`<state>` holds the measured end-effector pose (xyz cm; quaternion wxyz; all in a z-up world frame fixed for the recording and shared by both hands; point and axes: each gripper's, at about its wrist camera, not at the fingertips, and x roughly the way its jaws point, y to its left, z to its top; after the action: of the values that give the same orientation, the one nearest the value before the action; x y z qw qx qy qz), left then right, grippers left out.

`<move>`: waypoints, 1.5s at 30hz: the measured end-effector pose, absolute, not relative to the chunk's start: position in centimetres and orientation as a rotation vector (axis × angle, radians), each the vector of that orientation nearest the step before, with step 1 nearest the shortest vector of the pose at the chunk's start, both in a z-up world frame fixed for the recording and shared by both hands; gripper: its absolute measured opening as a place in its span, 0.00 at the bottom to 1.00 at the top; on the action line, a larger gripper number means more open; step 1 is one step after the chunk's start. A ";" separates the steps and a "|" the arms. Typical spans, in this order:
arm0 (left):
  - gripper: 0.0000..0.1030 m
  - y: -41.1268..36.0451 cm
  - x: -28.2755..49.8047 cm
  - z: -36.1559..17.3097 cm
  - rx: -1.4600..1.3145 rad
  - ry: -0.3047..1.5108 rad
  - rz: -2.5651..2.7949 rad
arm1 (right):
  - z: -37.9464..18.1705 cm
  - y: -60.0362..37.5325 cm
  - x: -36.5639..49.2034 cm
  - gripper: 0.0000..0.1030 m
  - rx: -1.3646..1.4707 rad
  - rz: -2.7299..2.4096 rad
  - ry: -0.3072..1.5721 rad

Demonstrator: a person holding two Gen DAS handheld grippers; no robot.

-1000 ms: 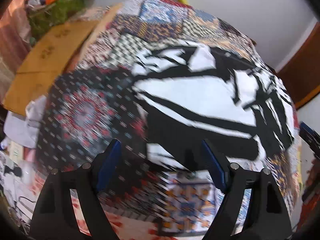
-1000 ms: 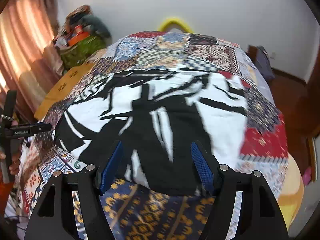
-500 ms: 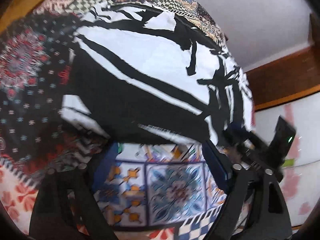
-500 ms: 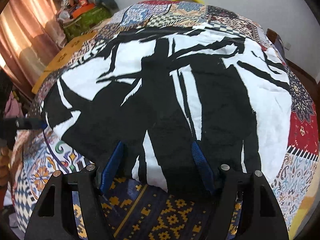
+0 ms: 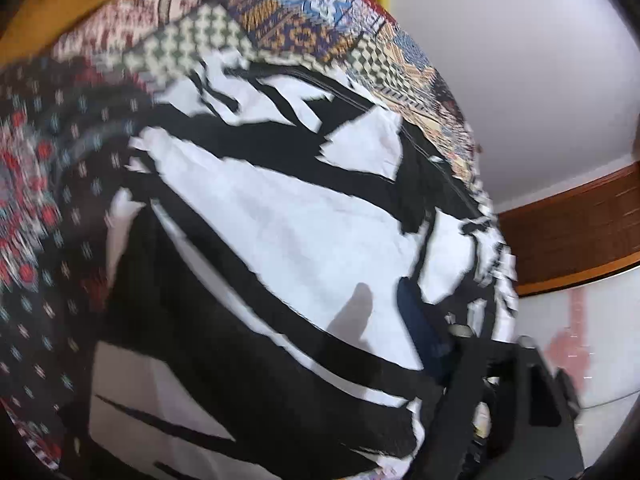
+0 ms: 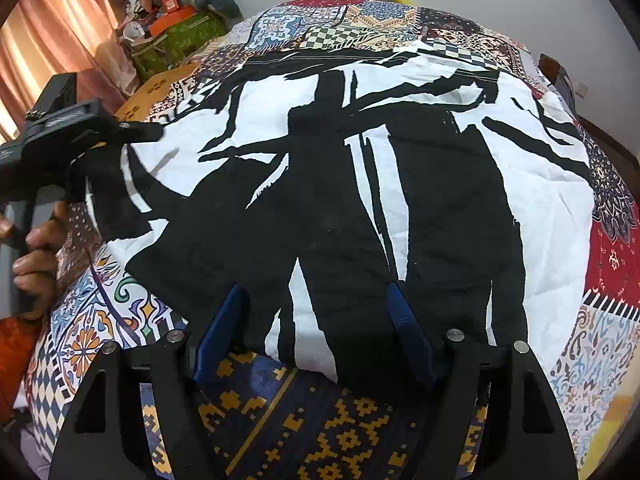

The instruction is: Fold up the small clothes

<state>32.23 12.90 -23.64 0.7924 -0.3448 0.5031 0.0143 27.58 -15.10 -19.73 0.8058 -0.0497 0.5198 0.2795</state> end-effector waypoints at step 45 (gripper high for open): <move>0.10 -9.6 30.4 -16.4 0.143 1.049 -0.334 | -20.7 -21.2 25.9 0.72 -0.024 0.528 1.132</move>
<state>30.40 -9.60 -16.35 0.8498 0.0681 0.4981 -0.1584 25.94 -21.18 -20.68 0.8111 -0.0110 0.5300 0.2472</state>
